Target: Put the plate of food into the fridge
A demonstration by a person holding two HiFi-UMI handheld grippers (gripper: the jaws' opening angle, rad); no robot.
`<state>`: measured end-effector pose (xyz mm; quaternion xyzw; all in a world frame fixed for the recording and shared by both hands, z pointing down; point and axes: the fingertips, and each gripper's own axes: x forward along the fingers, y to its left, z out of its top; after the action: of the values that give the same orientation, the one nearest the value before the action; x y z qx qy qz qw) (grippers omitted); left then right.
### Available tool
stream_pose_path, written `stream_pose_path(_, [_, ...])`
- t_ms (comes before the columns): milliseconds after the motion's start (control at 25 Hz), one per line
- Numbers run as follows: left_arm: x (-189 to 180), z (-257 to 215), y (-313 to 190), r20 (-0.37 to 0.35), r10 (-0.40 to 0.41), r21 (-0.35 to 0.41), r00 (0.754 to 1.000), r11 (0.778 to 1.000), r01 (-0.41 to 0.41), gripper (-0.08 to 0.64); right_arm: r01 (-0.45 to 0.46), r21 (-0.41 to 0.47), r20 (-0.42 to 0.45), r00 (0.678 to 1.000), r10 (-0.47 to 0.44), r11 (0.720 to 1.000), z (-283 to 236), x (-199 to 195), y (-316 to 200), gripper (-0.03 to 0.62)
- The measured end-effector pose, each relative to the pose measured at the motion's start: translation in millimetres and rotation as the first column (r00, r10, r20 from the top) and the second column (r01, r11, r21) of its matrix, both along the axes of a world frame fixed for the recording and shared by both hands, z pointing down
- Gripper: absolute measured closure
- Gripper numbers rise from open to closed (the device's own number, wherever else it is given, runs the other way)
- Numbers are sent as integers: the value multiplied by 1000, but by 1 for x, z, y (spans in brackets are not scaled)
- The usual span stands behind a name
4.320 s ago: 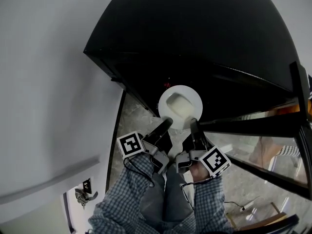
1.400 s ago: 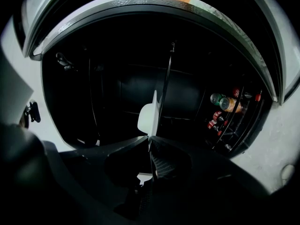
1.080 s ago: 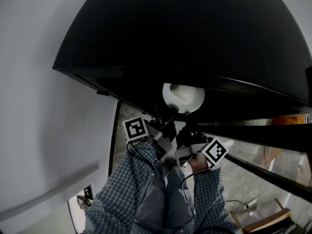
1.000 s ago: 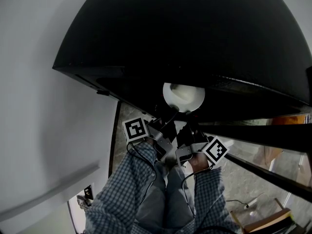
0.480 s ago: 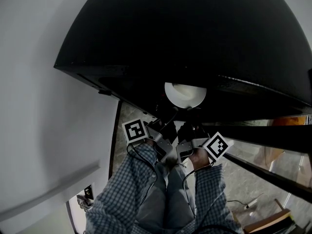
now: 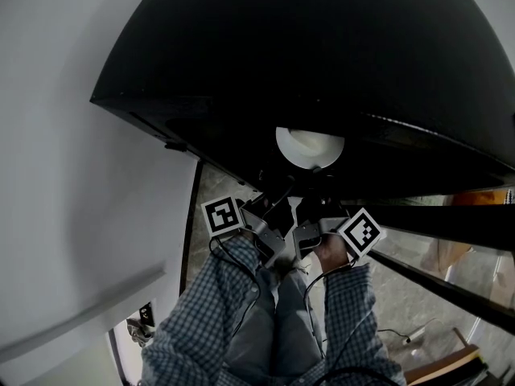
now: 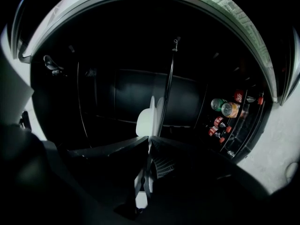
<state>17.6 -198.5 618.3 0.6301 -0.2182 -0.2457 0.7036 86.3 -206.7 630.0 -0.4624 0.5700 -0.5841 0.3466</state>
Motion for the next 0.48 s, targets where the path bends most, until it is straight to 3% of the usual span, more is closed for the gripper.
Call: stream_pose_path(480, [-7, 0, 5, -14, -25, -5, 1000, 1000, 24, 541, 13, -1, -47, 999, -13, 1000, -4, 1, 1, 568])
